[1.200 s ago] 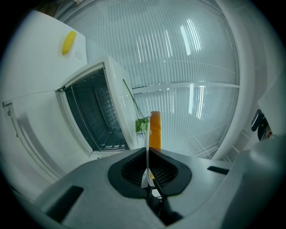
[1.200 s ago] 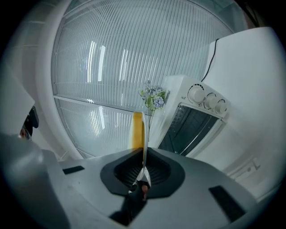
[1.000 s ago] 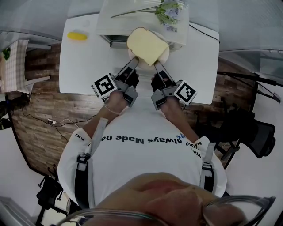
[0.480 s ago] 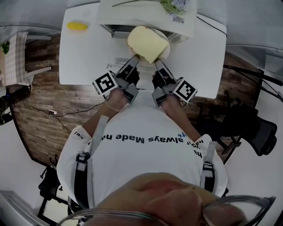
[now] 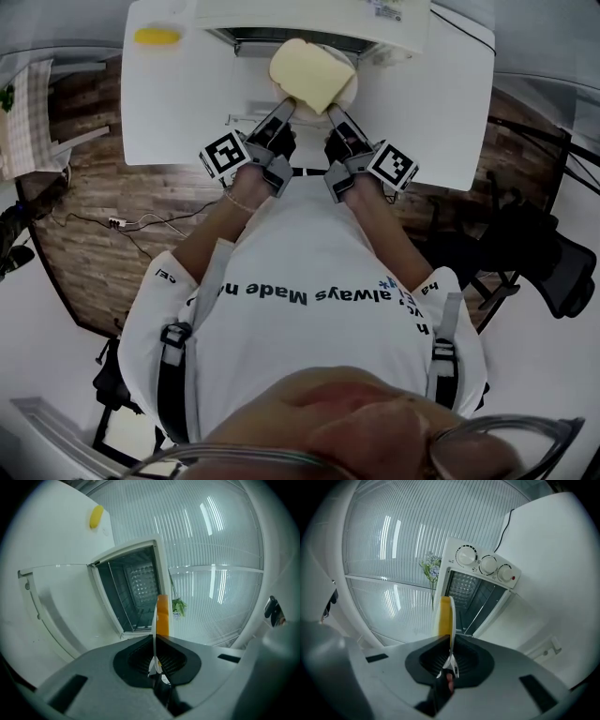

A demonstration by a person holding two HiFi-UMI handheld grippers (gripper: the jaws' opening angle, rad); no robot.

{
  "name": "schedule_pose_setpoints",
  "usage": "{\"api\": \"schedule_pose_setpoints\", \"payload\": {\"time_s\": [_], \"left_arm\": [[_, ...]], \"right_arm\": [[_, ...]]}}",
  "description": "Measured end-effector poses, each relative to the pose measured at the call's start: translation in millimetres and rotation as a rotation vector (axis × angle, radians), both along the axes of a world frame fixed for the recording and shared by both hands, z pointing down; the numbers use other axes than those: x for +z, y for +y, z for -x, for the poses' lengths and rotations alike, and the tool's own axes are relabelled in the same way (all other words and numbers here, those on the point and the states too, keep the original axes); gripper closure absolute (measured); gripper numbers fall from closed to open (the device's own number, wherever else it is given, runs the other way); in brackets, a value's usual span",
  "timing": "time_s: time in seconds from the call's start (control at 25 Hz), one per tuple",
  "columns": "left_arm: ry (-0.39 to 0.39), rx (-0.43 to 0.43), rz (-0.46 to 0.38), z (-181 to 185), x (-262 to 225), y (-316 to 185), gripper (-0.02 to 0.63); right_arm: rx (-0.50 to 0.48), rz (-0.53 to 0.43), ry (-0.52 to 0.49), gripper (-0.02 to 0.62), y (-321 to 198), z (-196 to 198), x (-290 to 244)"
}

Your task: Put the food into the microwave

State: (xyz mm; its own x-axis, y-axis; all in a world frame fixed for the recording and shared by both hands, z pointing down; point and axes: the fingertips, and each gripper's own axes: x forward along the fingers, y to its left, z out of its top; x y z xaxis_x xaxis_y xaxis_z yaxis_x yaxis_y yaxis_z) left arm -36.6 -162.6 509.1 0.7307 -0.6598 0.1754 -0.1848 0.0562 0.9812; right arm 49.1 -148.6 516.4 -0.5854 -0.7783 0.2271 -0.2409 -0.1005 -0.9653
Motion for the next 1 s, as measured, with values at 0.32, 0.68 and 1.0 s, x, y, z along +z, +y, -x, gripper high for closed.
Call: {"api": "schedule_pose_setpoints", "payload": {"time_s": [0.32,0.68,1.0], "left_arm": [[-0.073,0.029,-0.002,2,43,-18,0.588],[-0.074,0.041,0.044,1,93,-55,0.588],[-0.081,0.031,0.039,1,109,-61,0.588]], "right_arm": [[0.013,0.060,0.007,0.569,-14,-2,44],[0.024,0.105,0.029,0.569,-50,-4,92],[0.036,0.084,0.015,0.569,-58,-3,107]]}}
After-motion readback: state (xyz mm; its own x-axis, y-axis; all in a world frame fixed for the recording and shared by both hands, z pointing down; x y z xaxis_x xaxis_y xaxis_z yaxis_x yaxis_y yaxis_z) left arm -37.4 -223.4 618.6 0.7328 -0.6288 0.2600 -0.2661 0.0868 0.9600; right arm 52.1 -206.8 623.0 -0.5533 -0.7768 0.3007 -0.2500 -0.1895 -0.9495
